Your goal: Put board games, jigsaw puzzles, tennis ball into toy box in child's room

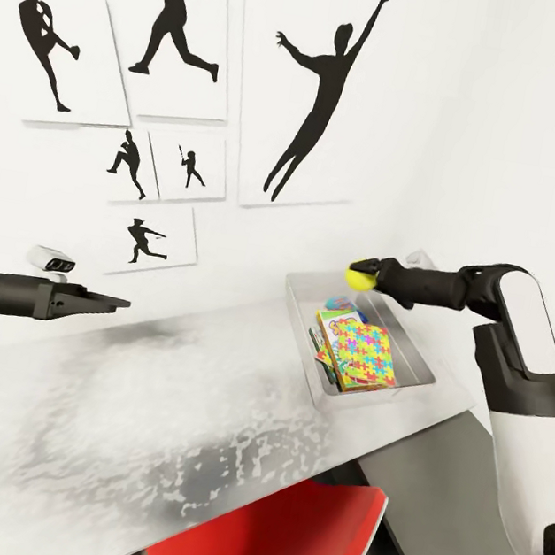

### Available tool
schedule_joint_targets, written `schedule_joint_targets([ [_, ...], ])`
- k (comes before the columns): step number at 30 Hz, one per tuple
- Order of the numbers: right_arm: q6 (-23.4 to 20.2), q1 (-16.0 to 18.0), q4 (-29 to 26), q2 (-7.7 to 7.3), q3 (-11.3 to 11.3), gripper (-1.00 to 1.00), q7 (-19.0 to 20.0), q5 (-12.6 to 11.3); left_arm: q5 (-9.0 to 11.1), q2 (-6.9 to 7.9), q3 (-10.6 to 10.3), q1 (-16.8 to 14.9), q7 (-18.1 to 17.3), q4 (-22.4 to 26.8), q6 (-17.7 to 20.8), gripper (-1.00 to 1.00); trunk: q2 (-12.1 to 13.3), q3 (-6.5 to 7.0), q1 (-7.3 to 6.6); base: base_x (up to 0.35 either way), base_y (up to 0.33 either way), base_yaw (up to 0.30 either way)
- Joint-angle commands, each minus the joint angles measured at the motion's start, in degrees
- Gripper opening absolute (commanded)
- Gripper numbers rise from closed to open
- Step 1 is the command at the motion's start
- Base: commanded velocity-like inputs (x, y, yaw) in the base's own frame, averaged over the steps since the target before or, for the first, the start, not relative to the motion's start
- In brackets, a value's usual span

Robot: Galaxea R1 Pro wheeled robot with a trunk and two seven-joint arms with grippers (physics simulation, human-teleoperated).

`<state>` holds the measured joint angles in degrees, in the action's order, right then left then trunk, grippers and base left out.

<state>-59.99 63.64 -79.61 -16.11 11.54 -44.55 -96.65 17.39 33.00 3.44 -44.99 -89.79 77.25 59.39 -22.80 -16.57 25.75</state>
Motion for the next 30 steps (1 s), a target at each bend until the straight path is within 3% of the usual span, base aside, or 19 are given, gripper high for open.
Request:
schedule_joint_targets([
  [1,-0.01,0.46,1.05,0.25,0.14,-1.00,-1.35,-0.64,-0.03,0.04,-0.02,-0.05,-0.21,0.01,0.61,1.00,-0.12,-0.11,0.03,0.000,0.000,0.000],
  [11,-0.01,1.60,3.40,0.78,0.41,-1.00,-10.94,-0.58,-0.02,0.22,-0.01,-0.05,-0.21,0.00,0.61,1.00,-0.12,-0.11,0.03,0.000,0.000,0.000],
  [19,-0.01,1.58,1.55,0.37,0.78,-1.00,-12.24,-1.34,0.01,0.23,-0.01,-0.07,-0.21,0.00,0.61,1.00,-0.12,-0.11,0.03,0.000,0.000,0.000],
  [30,-0.01,1.66,2.12,0.71,3.84,-1.00,-12.88,-0.42,0.01,0.20,-0.01,-0.08,-0.21,-0.01,0.61,1.00,-0.12,-0.11,0.03,0.000,0.000,0.000],
])
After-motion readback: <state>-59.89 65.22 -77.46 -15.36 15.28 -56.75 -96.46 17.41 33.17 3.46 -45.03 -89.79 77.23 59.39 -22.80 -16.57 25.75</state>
